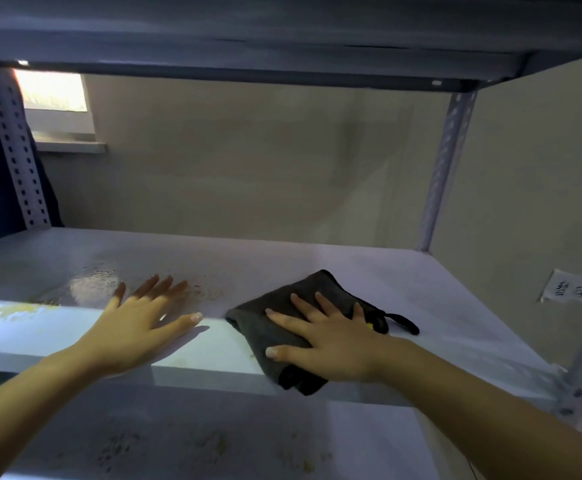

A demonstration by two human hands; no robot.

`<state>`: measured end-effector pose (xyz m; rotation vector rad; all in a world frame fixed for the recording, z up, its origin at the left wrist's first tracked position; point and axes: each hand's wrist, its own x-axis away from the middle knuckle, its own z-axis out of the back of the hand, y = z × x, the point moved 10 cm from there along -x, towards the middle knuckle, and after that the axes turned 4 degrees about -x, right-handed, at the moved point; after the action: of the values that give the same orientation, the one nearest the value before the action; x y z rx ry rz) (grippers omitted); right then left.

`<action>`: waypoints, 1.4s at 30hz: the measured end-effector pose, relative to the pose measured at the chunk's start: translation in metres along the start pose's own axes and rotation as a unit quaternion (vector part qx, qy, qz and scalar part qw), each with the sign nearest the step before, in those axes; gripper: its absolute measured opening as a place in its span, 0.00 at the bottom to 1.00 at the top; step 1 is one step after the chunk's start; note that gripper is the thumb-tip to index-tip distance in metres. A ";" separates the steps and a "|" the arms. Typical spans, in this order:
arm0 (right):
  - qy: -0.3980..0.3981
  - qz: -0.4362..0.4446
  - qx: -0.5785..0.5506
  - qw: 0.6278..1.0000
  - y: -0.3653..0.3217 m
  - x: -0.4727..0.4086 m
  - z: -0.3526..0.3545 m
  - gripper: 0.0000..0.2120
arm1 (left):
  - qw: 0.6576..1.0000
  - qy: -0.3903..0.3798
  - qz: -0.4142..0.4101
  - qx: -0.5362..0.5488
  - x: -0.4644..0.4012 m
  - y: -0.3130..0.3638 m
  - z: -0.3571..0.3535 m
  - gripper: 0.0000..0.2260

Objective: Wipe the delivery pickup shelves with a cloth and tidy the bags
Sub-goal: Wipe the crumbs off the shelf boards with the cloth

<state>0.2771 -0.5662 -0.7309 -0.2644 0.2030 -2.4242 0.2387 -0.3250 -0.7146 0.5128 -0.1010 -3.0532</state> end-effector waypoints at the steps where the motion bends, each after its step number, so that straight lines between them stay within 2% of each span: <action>1: -0.007 -0.002 -0.004 1.000 0.002 -0.007 0.001 0.30 | 1.000 -0.002 0.001 0.002 0.000 0.001 0.000 0.40; 9: 0.002 -0.051 0.004 0.999 0.047 -0.079 0.023 0.35 | 1.000 -0.004 0.016 0.005 0.002 0.000 0.005 0.46; 11: 0.007 -0.071 0.017 0.997 0.080 -0.078 0.030 0.35 | 0.999 -0.011 0.029 0.009 0.001 -0.002 0.005 0.47; 14: 0.022 -0.114 0.017 0.993 0.147 -0.063 0.038 0.45 | 0.999 -0.022 0.038 -0.002 0.000 -0.006 0.002 0.48; 17: 0.023 -0.168 -0.017 0.985 0.201 -0.043 0.038 0.36 | 0.999 -0.027 0.039 0.000 -0.001 -0.008 -0.001 0.48; 21: 0.041 -0.213 0.017 0.976 0.192 -0.015 0.041 0.41 | 0.999 -0.032 0.033 -0.005 -0.003 -0.009 -0.004 0.49; 25: 0.029 -0.203 -0.001 0.979 0.170 0.003 0.029 0.34 | 1.000 -0.014 0.014 -0.024 -0.003 -0.004 -0.002 0.46; 28: 0.025 -0.193 0.004 0.981 0.168 -0.003 0.034 0.34 | 1.000 -0.005 0.008 -0.029 -0.002 0.001 0.002 0.45; 30: 0.013 -0.186 0.016 0.982 0.173 -0.016 0.037 0.39 | 1.000 -0.005 0.008 -0.026 -0.001 0.004 0.004 0.45; 33: 0.007 -0.163 0.045 0.986 0.186 -0.044 0.037 0.56 | 1.000 0.002 -0.003 -0.019 0.001 0.008 0.009 0.43; 34: 0.013 -0.165 0.047 0.985 0.196 -0.056 0.038 0.57 | 1.000 0.007 -0.008 -0.015 0.001 0.011 0.010 0.42; 39: 0.013 -0.173 0.016 0.985 0.255 -0.114 0.029 0.48 | 1.000 -0.002 0.002 -0.003 0.001 0.008 0.007 0.43; 42: 0.019 -0.171 0.027 0.985 0.247 -0.115 0.025 0.50 | 1.000 -0.010 0.008 -0.005 0.000 0.003 0.003 0.44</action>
<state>0.5222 -0.6803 -0.7751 -0.2433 0.1152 -2.7719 0.2375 -0.3280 -0.7119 0.4783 -0.0896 -3.0421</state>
